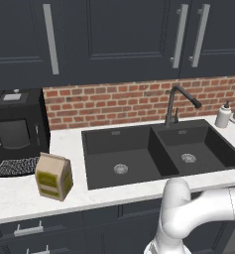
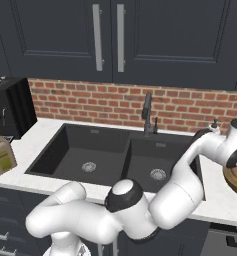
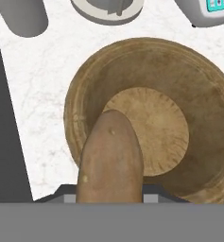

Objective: Pick the sweet potato from the sink and place it in the bowl. Then pick the bowl and place it in the microwave. Then close the microwave door and press the start button.

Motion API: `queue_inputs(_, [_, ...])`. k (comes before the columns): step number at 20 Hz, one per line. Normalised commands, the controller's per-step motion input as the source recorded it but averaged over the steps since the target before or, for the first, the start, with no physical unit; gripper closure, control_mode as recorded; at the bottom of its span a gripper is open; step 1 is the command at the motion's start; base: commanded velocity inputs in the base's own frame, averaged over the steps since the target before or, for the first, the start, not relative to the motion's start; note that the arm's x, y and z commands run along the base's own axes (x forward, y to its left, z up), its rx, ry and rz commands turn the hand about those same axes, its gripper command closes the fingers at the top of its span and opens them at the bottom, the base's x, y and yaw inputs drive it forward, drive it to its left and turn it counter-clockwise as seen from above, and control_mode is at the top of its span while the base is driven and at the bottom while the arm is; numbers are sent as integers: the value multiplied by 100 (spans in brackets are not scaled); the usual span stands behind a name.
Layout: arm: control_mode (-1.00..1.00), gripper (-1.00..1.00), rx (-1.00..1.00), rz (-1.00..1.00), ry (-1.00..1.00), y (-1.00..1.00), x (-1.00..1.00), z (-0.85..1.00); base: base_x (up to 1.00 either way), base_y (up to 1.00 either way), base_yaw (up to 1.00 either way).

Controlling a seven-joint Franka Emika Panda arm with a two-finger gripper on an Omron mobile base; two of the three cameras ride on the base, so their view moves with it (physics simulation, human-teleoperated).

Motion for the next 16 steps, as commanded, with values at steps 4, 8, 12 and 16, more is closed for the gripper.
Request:
queue_inputs(4, [-100, 100, 0, 0, -2, -22, 14, -19, 0, 0, 0])
queue_inputs(8, [-100, 100, 0, 0, 0, -24, 13, -20, 0, 0, 0])
queue_inputs(12, [-100, 100, 0, 0, 0, -5, 11, -29, 0, 0, 0])
queue_inputs(16, [-100, 100, 0, 0, 0, 0, 20, -28, 0, 0, 0])
